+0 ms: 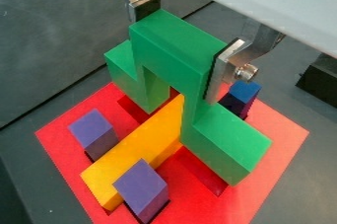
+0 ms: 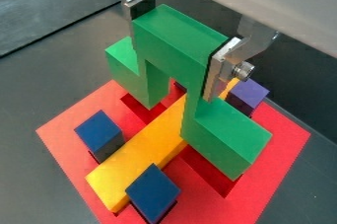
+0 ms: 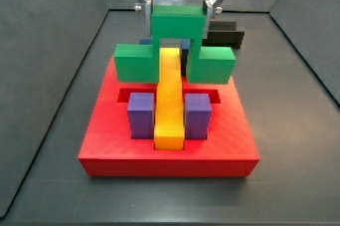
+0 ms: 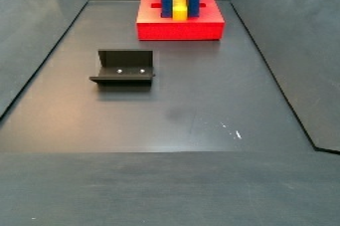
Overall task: Pick up the green object. Move up. Place the green object on the fixture. Regrasp the green object. Move to above the board. Insert the green object.
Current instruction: Insert the green object.
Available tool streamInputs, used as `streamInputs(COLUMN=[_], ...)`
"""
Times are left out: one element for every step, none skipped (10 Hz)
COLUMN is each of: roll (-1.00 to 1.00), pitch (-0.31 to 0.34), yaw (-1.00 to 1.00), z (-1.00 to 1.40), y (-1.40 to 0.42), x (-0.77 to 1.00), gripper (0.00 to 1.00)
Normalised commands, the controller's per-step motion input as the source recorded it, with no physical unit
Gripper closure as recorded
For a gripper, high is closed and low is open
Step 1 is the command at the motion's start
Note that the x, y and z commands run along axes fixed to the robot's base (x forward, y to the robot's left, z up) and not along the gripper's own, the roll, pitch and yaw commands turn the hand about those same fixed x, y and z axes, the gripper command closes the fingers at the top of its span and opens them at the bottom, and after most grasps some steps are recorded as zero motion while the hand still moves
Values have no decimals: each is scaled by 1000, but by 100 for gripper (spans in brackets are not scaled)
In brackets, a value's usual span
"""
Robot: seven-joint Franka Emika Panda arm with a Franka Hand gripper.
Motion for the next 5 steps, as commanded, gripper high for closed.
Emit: streamInputs(roll=[0,14,0,0,0], pitch=[0,0,0,0,0], yaw=[-11,-17,0,14,0], z=[-117,-160,-194,-189,-171], y=[0,0,17,29,49], x=[37,14,-9,-60,-11], gripper=[100,100,100,100,100])
